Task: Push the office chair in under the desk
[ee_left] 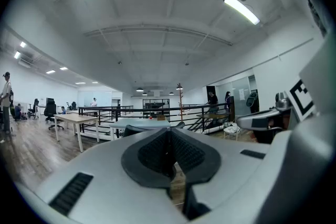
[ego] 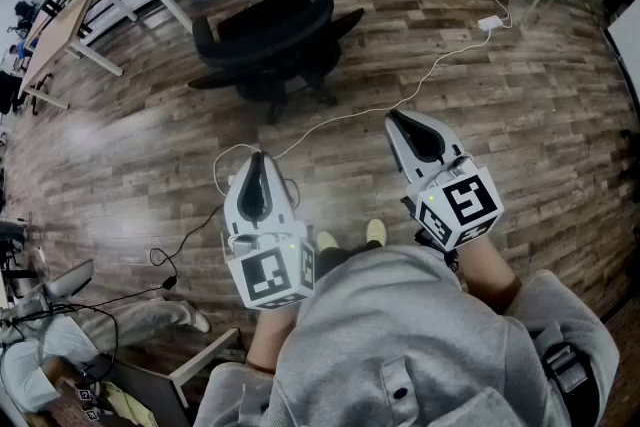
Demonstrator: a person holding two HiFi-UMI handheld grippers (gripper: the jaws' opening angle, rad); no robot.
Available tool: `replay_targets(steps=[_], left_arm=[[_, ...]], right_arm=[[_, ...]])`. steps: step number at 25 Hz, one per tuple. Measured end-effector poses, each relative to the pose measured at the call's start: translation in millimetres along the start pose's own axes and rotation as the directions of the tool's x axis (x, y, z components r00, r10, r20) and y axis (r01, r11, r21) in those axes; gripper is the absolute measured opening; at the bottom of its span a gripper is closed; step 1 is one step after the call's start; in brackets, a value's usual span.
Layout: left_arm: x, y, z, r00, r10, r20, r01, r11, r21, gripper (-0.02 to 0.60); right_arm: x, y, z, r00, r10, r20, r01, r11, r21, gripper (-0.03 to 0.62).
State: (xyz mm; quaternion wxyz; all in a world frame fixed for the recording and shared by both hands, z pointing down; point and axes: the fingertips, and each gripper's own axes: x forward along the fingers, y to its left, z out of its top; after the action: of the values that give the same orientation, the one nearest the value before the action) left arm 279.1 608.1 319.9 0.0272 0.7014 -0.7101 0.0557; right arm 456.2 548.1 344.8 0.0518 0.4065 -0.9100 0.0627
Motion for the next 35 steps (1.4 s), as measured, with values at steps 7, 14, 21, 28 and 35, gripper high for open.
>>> replay_targets(steps=[7,14,21,28,35], left_arm=[[5.3,-18.0,0.0,1.000,0.024,0.003,-0.024,1.000,-0.008,0.032],[5.7,-21.1,2.9,0.998,0.058,0.014,-0.058,0.998,-0.004,0.032],[10.3,-12.3,-3.5,0.997,0.072,-0.002,-0.072,0.997,-0.010,0.032],[26.1,-4.7,-11.9,0.998,0.058,-0.008,-0.058,0.998,-0.012,0.032],[45.2,13.3,-17.6,0.998,0.053,-0.015,-0.054,0.998,-0.022,0.032]], right_arm=[[-4.3,-17.9,0.8,1.000,0.018,0.004,-0.018,1.000,-0.002,0.035],[-3.2,-22.7,9.8,0.997,0.052,0.060,-0.054,0.998,0.029,0.035],[9.0,-9.7,7.1,0.991,0.122,0.052,-0.125,0.990,0.063,0.035],[23.2,-19.6,-0.5,0.997,0.073,0.027,-0.075,0.995,0.069,0.033],[44.0,-23.4,-1.4,0.998,0.055,0.016,-0.055,0.998,0.042,0.034]])
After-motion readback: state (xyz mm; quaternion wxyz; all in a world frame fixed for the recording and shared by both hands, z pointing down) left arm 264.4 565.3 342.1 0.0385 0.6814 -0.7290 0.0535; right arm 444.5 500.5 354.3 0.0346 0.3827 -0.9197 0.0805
